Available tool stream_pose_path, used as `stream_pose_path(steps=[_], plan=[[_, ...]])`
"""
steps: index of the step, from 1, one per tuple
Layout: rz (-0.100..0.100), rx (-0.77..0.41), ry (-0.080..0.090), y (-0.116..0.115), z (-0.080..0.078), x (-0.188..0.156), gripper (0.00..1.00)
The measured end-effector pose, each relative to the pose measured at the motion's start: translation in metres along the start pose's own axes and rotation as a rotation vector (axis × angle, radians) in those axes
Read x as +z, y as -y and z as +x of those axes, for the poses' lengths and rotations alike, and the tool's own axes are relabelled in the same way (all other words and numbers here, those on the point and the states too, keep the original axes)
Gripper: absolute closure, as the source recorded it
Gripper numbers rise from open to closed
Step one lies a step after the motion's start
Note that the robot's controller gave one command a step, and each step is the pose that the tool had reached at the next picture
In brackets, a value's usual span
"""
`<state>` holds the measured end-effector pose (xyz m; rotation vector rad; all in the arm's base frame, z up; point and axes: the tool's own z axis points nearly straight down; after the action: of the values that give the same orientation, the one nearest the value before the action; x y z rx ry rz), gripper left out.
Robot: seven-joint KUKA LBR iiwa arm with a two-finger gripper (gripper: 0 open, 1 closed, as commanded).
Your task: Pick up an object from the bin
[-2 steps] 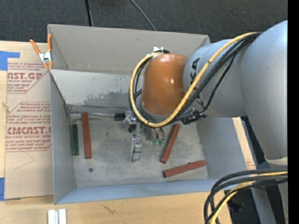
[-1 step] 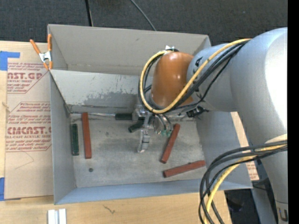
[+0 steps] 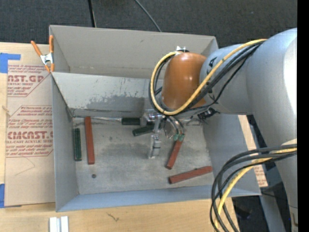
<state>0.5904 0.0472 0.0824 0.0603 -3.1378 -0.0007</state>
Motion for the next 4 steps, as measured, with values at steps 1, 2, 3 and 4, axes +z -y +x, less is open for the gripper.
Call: stream_pose_path(steps=[1, 2, 3, 4], plan=[[0.000, 0.006, 0.007, 0.004, 0.001, -0.022, 0.00], [-0.003, 0.110, 0.013, 0.001, 0.009, 0.012, 0.00], [-0.002, 0.210, 0.006, 0.003, 0.023, 0.012, 1.00], [-0.002, 0.210, 0.006, 0.003, 0.023, 0.012, 1.00]])
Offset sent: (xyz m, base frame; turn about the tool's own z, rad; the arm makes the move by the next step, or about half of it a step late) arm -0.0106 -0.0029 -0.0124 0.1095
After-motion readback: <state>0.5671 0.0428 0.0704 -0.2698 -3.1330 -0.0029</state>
